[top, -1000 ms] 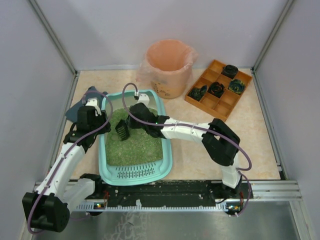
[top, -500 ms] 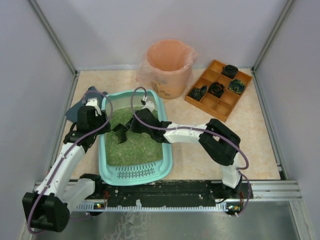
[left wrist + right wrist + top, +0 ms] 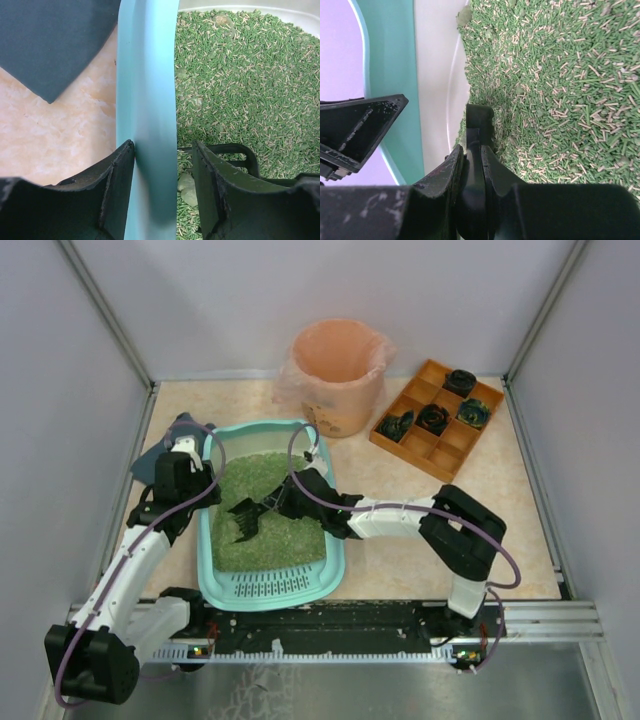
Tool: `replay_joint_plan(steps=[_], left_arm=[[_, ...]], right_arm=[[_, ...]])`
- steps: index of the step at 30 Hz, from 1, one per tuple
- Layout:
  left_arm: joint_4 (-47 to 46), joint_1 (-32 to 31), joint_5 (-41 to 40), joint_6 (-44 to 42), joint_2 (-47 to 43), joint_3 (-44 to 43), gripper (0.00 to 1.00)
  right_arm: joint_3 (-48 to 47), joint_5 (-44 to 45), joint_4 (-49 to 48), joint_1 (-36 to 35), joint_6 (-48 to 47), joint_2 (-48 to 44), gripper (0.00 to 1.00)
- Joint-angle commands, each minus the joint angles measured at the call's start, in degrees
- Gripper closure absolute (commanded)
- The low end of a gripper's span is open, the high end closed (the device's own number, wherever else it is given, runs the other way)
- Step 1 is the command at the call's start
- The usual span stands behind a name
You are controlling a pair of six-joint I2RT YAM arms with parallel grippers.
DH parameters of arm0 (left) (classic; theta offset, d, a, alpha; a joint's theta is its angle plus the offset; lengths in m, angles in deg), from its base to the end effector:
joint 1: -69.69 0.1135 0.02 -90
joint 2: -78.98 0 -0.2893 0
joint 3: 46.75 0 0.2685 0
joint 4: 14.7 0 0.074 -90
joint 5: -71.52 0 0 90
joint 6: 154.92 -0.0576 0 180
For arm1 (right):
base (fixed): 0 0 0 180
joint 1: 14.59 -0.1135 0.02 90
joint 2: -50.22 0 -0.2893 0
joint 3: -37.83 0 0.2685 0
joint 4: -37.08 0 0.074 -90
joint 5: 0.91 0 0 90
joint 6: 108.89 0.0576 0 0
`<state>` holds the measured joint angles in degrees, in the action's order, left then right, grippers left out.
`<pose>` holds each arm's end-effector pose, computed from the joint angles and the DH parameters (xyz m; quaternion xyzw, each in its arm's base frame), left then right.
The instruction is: Clean the litter box
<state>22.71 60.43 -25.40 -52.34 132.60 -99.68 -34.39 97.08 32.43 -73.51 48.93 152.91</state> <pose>0.2184 -0.0286 0.2622 -0.0524 0.8964 -0.0295 0.4392 0.2304 0.3666 0.2025 0.1025 0.8397 0.4473 0.2903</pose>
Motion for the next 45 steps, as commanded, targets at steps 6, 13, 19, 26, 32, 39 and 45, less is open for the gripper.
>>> replay_joint_plan(steps=[6, 13, 19, 26, 32, 39, 45], left_arm=[[0.20, -0.24, 1.09, -0.05, 0.00, -0.39, 0.45], [0.12, -0.24, -0.11, 0.33, -1.96, -0.41, 0.45], [-0.72, -0.23, -0.77, 0.60, -5.03, 0.15, 0.43], [-0.59, -0.24, -0.38, 0.13, -4.12, -0.15, 0.42], [-0.94, -0.24, -0.51, 0.01, -4.49, 0.18, 0.42], [-0.80, -0.24, -0.86, 0.07, -4.40, 0.14, 0.42], [-0.33, -0.24, -0.86, -0.02, -3.95, -0.18, 0.42]], right_arm=[[2.26, 4.31, -2.98, 1.38, 2.40, -8.60, 1.00], [6.18, 3.60, -4.31, 3.43, 1.21, -14.51, 1.00], [13.29, -2.07, -13.35, 6.95, -1.48, -21.29, 1.00], [22.38, -5.74, -21.59, 14.01, -1.26, -28.24, 1.00], [20.15, -12.24, -23.89, 15.21, -1.35, -26.45, 1.00], [20.77, -11.74, -21.89, 17.30, 1.27, -28.26, 1.00], [24.09, -9.77, -20.25, 20.75, 4.62, -30.54, 1.00]])
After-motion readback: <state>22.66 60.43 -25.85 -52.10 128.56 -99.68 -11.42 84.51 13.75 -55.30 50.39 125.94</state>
